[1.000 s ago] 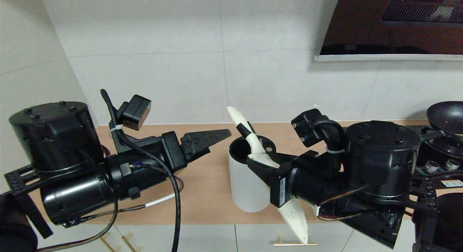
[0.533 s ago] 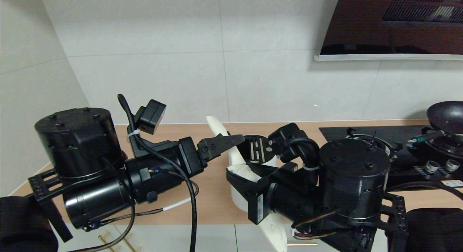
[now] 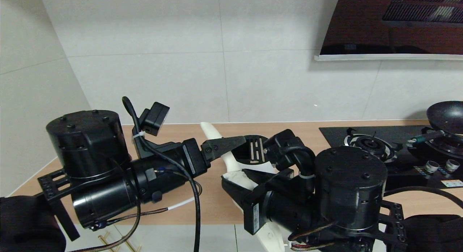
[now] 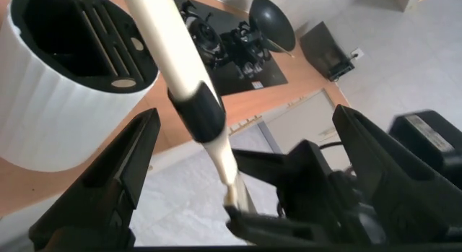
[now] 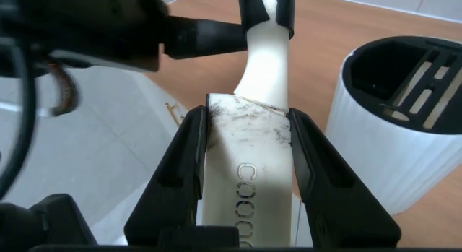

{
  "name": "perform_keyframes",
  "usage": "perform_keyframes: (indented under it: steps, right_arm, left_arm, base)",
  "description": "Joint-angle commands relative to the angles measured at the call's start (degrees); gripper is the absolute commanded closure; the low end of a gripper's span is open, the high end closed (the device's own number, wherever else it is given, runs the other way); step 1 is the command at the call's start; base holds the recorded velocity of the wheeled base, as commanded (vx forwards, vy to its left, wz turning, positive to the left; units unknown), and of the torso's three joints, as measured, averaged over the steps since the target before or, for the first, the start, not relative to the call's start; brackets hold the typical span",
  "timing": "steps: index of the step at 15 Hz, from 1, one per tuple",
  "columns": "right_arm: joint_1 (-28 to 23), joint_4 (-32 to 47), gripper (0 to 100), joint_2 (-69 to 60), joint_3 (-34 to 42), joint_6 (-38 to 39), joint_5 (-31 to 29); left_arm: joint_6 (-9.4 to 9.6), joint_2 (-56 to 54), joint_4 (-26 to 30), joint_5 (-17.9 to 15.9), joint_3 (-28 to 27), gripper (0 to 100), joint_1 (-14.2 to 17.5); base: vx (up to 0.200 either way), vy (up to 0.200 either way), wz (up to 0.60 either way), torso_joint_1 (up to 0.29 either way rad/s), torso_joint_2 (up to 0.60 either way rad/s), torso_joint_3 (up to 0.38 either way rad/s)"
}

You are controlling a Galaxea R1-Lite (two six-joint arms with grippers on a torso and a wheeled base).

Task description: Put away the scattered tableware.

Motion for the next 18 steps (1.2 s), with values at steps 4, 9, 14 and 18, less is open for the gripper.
perform_keyframes:
  steps: [4,9,14,18]
  right_arm:
    - [0.77,-0.05,100,-0.78,0.25,-0.06,-0.22]
    - [1.47,-0.05,100,-1.48,0.78,-0.15,-0.39]
    - [1.47,-0.05,100,-1.57,0.87,-0.15,-0.39]
    - [1.47,-0.05,100,-1.66,0.87,-0.15,-0.39]
  left_arm:
    - [0.07,0.38,0.02,0.14,-0.08,0,0.00]
    - [0.07,0.38,0.02,0.14,-0.08,100,0.09]
    - [0.07,1.00,0.02,0.14,-0.08,100,0.09]
    - [-0.02,0.91,0.02,0.22,-0.08,100,0.09]
  base:
    - [0.000,0.000,0.00,0.000,0.00,0.000]
    - [0.000,0.000,0.00,0.000,0.00,0.000]
    - [0.000,0.000,0.00,0.000,0.00,0.000]
    - [0.000,0.000,0.00,0.000,0.00,0.000]
